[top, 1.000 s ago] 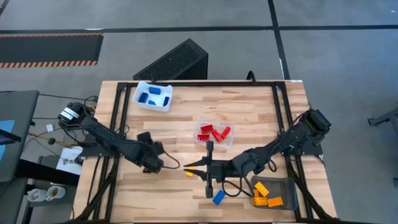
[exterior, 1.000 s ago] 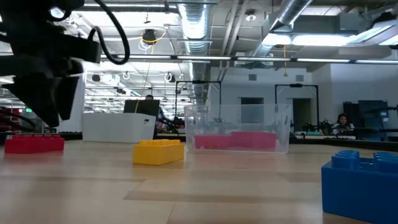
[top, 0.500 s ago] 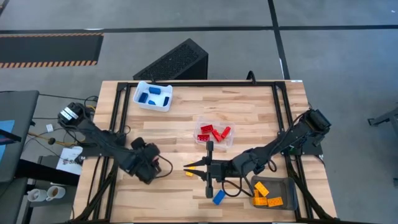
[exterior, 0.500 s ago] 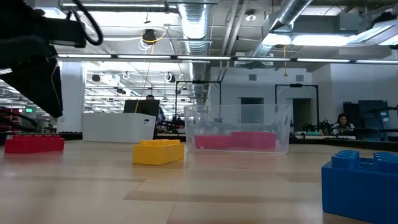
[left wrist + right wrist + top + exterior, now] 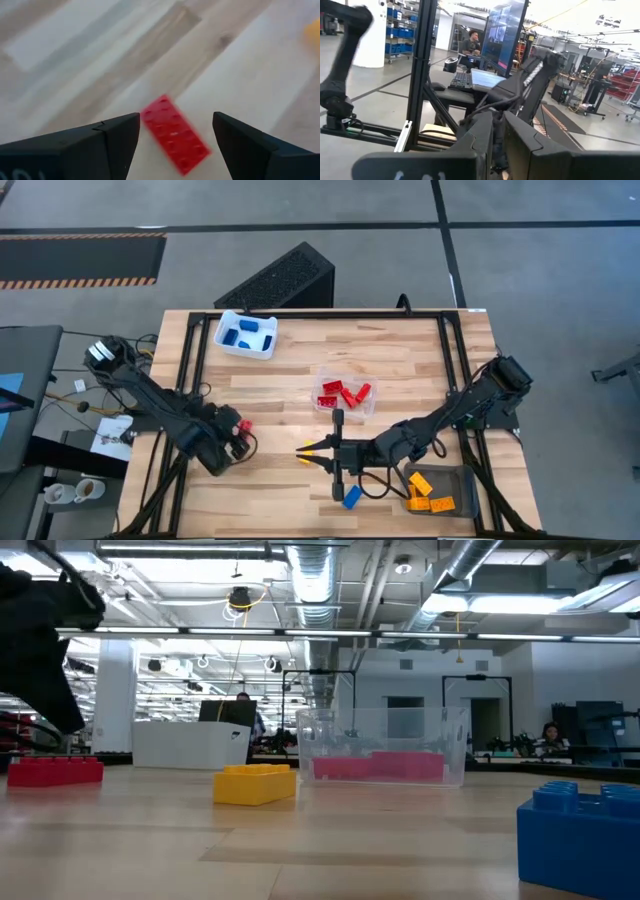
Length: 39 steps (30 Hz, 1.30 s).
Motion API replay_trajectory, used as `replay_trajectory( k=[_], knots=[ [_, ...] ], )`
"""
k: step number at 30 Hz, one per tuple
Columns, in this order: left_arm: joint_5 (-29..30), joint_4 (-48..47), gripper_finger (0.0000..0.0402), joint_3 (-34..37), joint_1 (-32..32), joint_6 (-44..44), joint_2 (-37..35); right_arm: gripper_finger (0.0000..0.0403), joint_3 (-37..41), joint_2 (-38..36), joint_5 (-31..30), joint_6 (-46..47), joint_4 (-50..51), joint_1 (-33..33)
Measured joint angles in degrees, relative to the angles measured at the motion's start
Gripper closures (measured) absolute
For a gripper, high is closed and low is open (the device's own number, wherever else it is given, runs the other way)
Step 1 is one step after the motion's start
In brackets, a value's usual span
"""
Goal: Sort & place blocks by color
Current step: Put the red game piece into the transparent bin
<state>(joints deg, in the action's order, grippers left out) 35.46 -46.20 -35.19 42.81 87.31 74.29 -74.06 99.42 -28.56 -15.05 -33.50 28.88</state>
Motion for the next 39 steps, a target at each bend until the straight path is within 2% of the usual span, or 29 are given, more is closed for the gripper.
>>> replay_trajectory(
  k=[4,7,17,24,30,31,39],
  knots=[
    [-0.2,10.1,0.0163,4.9,-0.1,-1.4,-5.8,0.0336,0.0,0.0,0.0,0.0,-0.2,-0.2],
    [-0.3,14.5,0.0163,7.2,-0.5,-4.5,-7.1,0.0336,0.0,0.0,0.0,0.0,-0.2,-0.9],
    [-1.9,12.3,0.0164,9.2,-0.5,3.1,-6.7,0.0336,0.0,0.0,0.1,0.2,-0.3,-0.7],
    [-2.0,13.5,0.0164,9.2,-0.5,4.7,-6.4,0.0336,0.0,0.0,0.0,0.4,-0.3,-0.7],
    [-2.6,18.5,0.0164,8.8,-0.8,3.2,-0.3,0.0336,0.0,0.0,0.0,0.5,-0.4,-0.7],
    [-4.9,19.8,0.0164,8.8,-1.0,3.7,1.2,0.0336,0.0,0.0,0.0,0.5,-0.4,-0.7],
    [-3.5,17.8,0.0164,5.4,-1.2,2.7,10.9,0.0336,0.0,0.0,0.0,0.6,-0.3,-0.7]
  ],
)
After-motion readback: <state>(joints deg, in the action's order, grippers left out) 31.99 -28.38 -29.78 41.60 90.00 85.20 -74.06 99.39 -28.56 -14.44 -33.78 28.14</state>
